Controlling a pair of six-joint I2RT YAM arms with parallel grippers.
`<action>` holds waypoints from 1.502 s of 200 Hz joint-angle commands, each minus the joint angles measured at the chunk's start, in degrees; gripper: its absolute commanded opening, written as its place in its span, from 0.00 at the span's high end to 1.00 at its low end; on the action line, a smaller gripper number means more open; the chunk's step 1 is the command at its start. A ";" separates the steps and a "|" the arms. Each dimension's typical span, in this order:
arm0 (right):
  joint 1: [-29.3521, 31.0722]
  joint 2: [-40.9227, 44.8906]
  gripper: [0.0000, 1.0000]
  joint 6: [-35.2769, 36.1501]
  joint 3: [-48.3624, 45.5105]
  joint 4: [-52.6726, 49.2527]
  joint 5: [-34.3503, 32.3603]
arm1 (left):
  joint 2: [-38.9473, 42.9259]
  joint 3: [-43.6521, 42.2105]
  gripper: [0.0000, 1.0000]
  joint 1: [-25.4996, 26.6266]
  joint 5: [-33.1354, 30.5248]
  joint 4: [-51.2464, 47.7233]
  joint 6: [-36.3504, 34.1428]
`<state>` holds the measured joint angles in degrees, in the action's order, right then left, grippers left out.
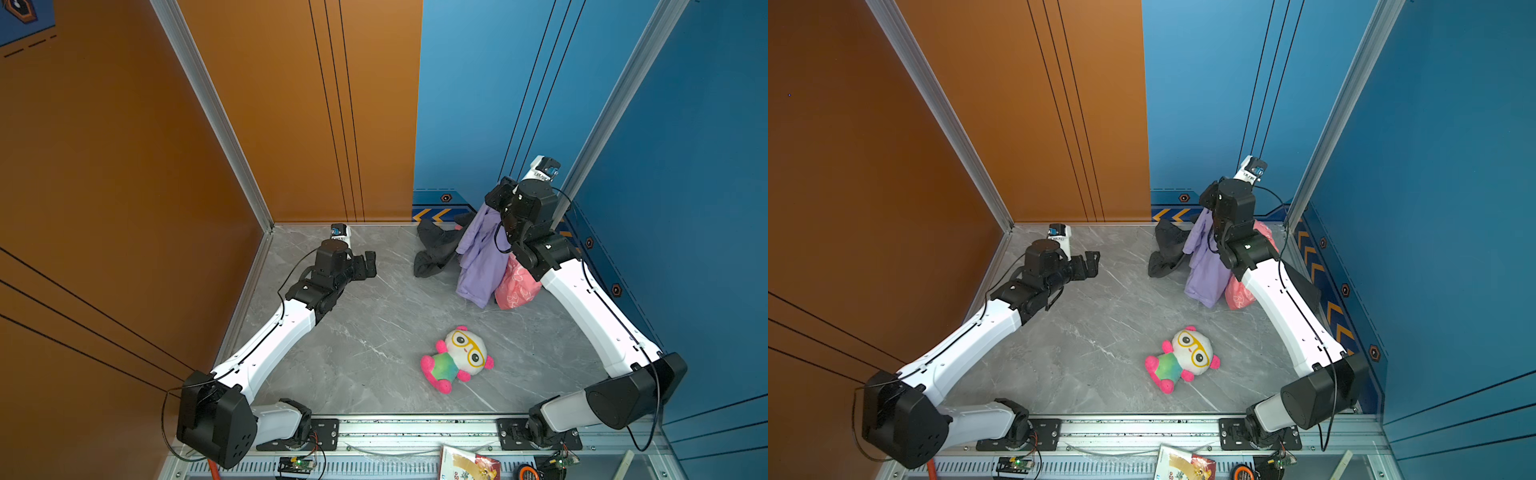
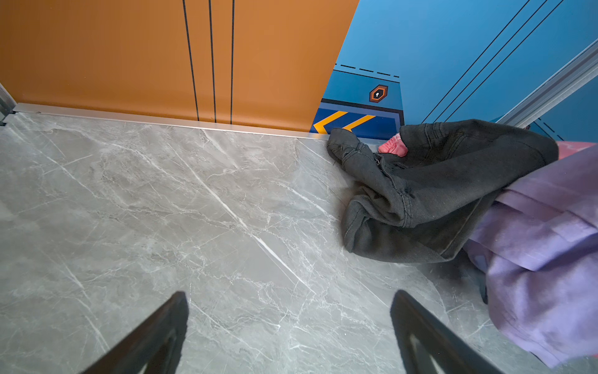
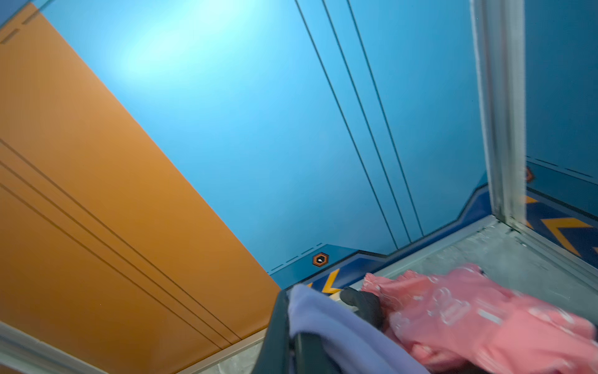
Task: Pick out a specific cloth from the pile
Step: 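Lift the lavender shirt out of the pile with the right gripper, then lower the shirt while the left gripper reaches over and grasps it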
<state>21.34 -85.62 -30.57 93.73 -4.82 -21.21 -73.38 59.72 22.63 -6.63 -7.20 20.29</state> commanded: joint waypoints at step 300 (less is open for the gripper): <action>-9.49 -5.81 0.06 8.34 3.49 -24.74 24.18 | -47.08 44.37 0.40 11.20 5.78 -27.31 19.96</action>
<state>13.28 -93.84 -21.02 99.24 -28.80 2.74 -117.12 99.68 34.57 -0.34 -27.31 33.76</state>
